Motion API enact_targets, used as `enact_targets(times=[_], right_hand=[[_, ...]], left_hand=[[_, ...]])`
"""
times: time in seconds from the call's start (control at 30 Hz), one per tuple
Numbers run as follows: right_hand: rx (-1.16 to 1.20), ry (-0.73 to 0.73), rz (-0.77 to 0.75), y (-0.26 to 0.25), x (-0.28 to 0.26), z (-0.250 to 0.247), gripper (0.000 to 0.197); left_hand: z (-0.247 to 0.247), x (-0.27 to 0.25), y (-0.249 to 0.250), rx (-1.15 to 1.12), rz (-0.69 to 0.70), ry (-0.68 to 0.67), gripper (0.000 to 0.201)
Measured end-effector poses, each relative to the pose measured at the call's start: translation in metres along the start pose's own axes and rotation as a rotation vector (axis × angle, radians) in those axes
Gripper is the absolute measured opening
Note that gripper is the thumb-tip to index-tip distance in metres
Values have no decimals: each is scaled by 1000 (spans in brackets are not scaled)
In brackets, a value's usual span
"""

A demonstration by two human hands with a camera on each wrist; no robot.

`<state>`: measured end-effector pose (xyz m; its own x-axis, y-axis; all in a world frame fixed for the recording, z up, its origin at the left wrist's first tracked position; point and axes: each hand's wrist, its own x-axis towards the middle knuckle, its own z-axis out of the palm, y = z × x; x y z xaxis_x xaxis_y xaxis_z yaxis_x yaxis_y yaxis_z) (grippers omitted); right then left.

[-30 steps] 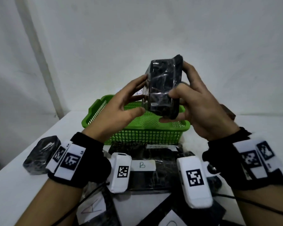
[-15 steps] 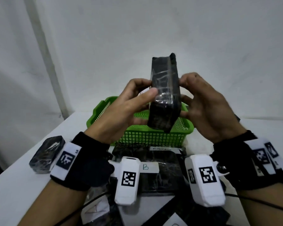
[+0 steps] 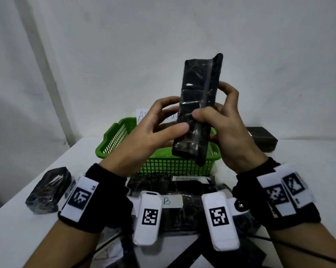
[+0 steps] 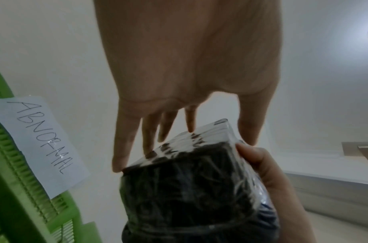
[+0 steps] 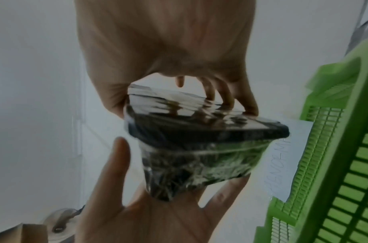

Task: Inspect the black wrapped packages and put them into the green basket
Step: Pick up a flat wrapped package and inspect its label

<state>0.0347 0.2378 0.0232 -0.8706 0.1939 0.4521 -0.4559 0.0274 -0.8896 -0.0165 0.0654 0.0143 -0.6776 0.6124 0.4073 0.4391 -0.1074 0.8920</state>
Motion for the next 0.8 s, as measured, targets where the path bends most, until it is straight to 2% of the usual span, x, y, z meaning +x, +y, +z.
enact_targets(times=[0.1, 0.23, 0.3, 0.4, 0.5, 0.57, 0.7, 0.8], right_hand=[[-23, -90, -39, -1, -2, -1, 99], [114, -168, -16, -12, -2, -6, 112], [81, -182, -87, -15, -3, -4, 106], [-98, -134, -213, -10, -7, 3, 90], [-264, -133, -301, -1, -10, 9, 85], [-313, -139, -338, 0, -11, 12, 83], [-285, -111, -428, 7, -10, 15, 82], [-318, -175, -438, 9, -8, 12, 85]], left_hand=[[-8, -1, 0, 161, 66, 41, 74], [-20, -1, 1, 278, 153, 53, 81], [-22, -1, 0, 233, 163, 35, 69], [-20, -4, 3, -18, 95, -2, 48], [-17, -3, 9, -211, 47, 51, 59], [-16, -2, 11, -232, 62, 69, 61], [-13, -3, 14, -236, 112, 89, 43], [-12, -1, 12, -210, 124, 137, 33]])
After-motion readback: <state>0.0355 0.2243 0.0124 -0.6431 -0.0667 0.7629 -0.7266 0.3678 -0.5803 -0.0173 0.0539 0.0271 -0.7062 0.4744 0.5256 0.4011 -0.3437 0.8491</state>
